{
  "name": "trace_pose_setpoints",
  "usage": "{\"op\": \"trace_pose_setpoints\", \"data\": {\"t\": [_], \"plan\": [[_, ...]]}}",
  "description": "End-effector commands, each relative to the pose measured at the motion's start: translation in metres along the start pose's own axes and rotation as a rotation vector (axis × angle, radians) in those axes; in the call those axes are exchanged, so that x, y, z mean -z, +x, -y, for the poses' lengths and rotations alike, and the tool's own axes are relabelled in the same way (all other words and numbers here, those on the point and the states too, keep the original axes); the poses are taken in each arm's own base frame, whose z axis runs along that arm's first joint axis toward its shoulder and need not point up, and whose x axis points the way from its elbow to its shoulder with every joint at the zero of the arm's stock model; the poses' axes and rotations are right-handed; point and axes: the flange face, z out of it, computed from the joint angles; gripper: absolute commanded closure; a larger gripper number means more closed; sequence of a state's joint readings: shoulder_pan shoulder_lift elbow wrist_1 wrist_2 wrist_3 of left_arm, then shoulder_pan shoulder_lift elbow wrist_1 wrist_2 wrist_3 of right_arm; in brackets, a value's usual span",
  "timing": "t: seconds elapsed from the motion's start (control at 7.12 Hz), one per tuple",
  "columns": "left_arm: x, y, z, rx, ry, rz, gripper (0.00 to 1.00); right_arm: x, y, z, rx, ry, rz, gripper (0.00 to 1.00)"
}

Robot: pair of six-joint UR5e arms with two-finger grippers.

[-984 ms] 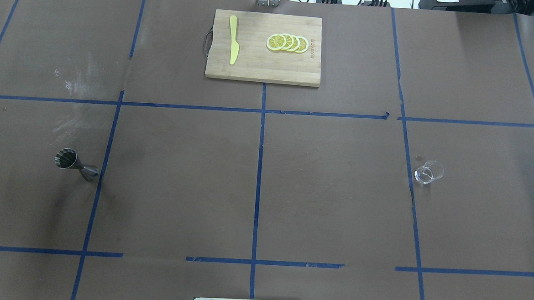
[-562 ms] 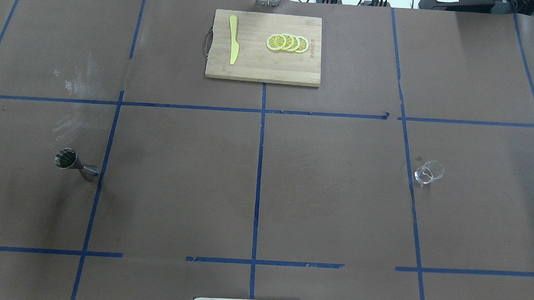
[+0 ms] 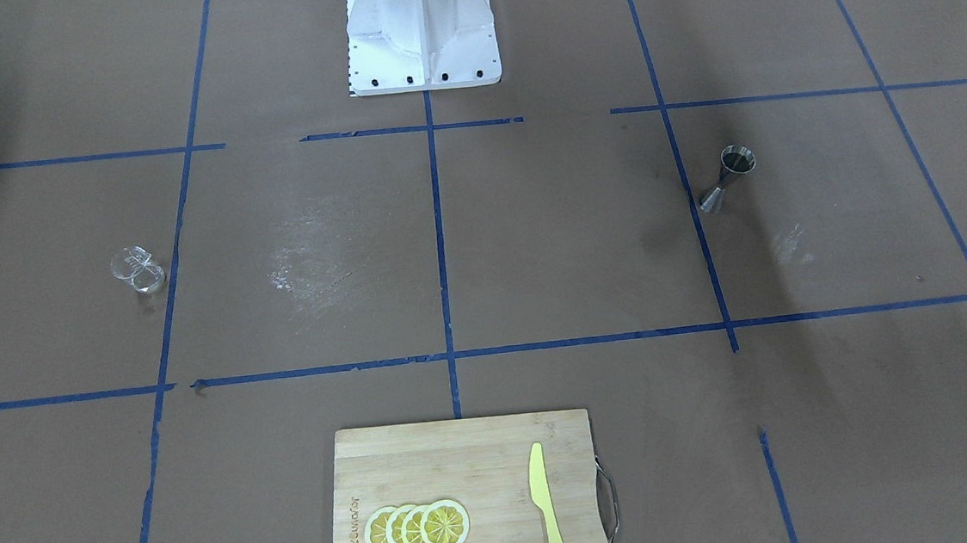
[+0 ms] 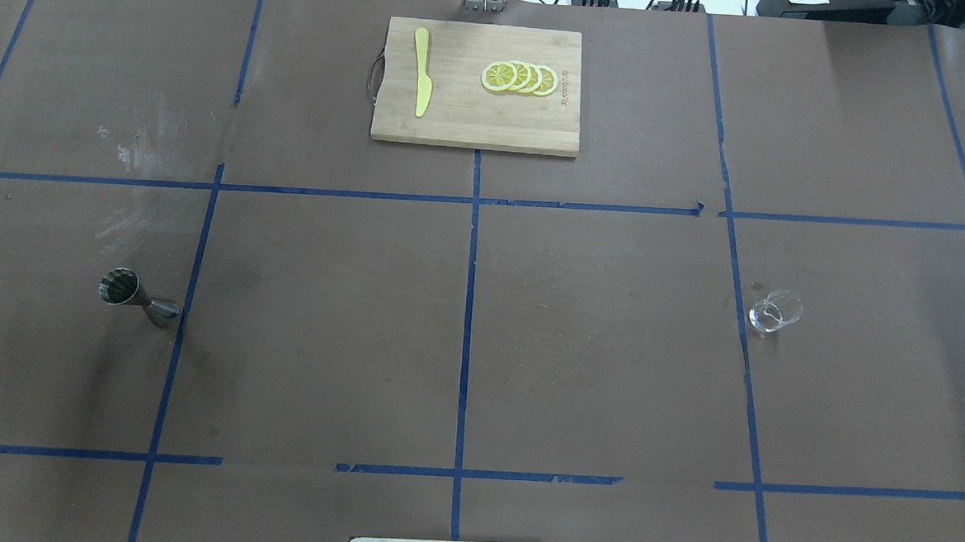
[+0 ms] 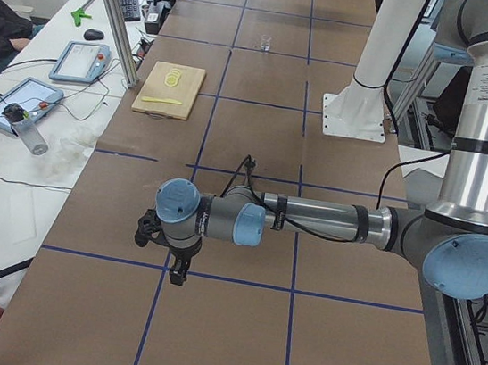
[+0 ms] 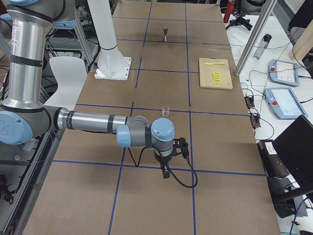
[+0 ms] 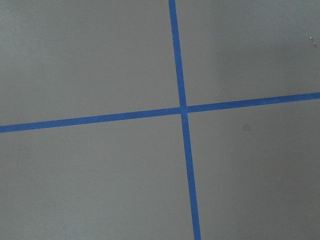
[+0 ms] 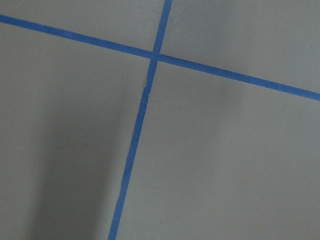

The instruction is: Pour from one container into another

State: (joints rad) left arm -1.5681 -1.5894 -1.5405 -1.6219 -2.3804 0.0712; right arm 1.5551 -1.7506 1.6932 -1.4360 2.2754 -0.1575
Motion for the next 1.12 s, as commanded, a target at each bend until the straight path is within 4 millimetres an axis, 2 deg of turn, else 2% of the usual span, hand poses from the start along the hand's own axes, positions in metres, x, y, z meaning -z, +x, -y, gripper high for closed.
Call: {"op": "trace_pose_setpoints", "data": {"t": [0.0,0.42,0.98], "plan": [[0.001,0.001,0.0,-0.001,0.001,0.0,0.0,0.001,-0.001,0.0,0.0,0.003,0.001,0.0],[0.003,0.003,-0.001,-0.006,0.005,0.002,0.0,0.005,-0.011,0.008,-0.114,0.016,0.066,0.0],[0.004,0.005,0.0,-0.009,0.008,0.002,0.0,0.003,-0.015,0.01,-0.102,0.012,0.067,0.0]]}}
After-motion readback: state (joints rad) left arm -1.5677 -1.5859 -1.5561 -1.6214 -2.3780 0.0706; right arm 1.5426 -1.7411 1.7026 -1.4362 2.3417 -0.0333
